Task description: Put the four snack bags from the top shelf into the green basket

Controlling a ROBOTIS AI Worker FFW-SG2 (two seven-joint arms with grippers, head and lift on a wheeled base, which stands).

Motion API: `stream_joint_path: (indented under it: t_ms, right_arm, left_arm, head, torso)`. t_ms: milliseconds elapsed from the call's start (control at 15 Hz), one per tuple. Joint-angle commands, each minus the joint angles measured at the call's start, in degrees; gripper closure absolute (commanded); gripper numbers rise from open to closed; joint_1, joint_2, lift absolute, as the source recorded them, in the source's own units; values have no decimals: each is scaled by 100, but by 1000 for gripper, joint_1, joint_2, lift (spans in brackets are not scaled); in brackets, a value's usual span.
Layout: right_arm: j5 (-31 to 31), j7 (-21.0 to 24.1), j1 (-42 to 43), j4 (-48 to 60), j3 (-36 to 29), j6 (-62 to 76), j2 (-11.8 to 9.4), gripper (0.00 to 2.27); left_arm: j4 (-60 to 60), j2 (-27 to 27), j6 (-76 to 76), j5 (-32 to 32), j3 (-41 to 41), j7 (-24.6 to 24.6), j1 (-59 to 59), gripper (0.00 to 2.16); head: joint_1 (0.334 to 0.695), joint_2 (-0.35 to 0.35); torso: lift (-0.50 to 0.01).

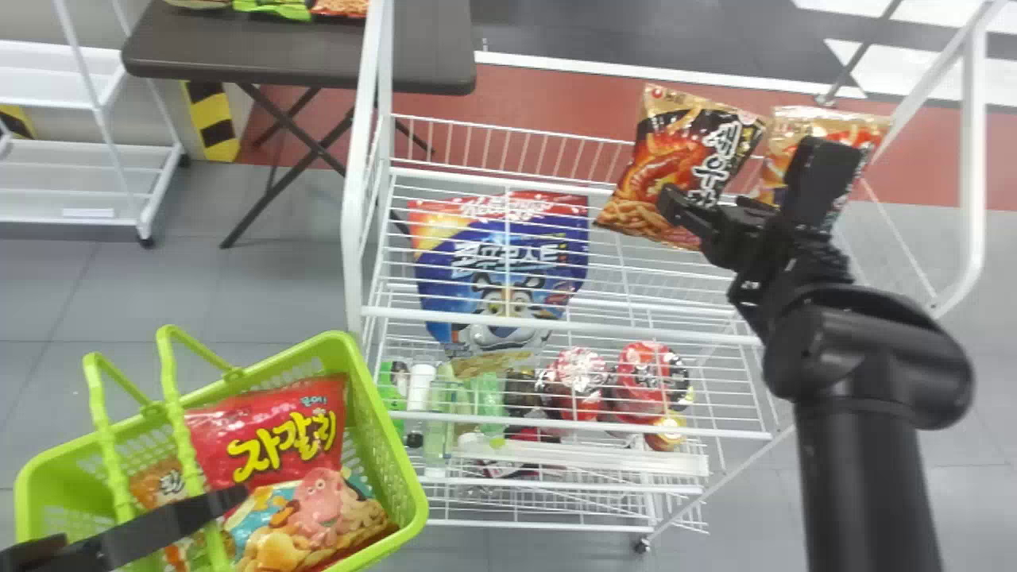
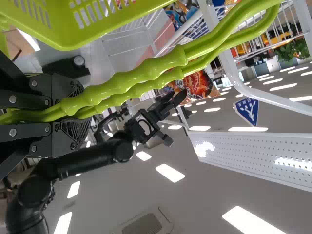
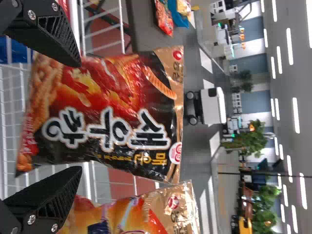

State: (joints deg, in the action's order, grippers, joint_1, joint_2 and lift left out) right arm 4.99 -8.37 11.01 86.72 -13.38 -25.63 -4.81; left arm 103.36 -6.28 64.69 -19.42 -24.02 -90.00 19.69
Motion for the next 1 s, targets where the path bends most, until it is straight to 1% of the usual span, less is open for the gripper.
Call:
stream_joint_path:
  t_ms: [0, 67, 133, 200, 267, 333, 400, 533, 667, 800, 933]
  right_arm:
    - [-252, 20, 446, -972, 38, 792, -3, 73]
    - [-367, -24, 683, -1412, 55, 1038, -12, 113]
    - [-428, -94, 815, -1623, 55, 1020, -12, 255]
    - [-393, -209, 894, -1755, 46, 1020, -20, 616]
    - [-384, -244, 929, -1816, 55, 1003, -20, 1102]
    - [-358, -244, 929, -1816, 55, 967, -20, 1851]
    - [-305, -209, 912, -1816, 38, 827, -12, 2260]
    - [-208, -244, 771, -1667, 38, 792, -12, 2256]
    - [-24, -270, 481, -1157, 11, 809, -20, 2256]
    - [126, -226, 42, -304, 29, 686, 15, 2256]
    - [662, -121, -697, 1031, 117, 317, 32, 2256]
  left_arm:
    - [0, 4, -4, 0, 3, -57, 9, 2148]
    - [9, 13, -4, -9, -6, -57, 18, 2148]
    - [9, 13, -4, 0, -6, -57, 26, 2148]
    - [9, 13, -4, -9, -6, -57, 35, 2148]
    - [9, 13, -4, -9, -15, -57, 53, 2148]
    - [9, 13, -4, -9, -23, -57, 53, 2148]
    - [9, 13, -4, -9, -41, -57, 53, 2148]
    - [18, 13, -4, -9, -50, -57, 61, 2148]
    - [27, 4, -4, -9, -50, -57, 61, 2148]
    - [27, 13, -4, -18, -67, -57, 61, 2148]
    - [18, 13, -4, -9, -67, -57, 61, 2148]
  head:
    - [695, -204]
    - [695, -209]
    - [695, -209]
    - [695, -207]
    - [695, -199]
    - [695, -196]
    - [695, -194]
    - [695, -192]
    - [695, -190]
    - [695, -190]
    - [695, -191]
  torso:
    - [0]
    - [0]
    - [0]
    - [0]
    - [0]
    - [0]
    - [0]
    - [0]
    - [0]
    - [0]
    - [0]
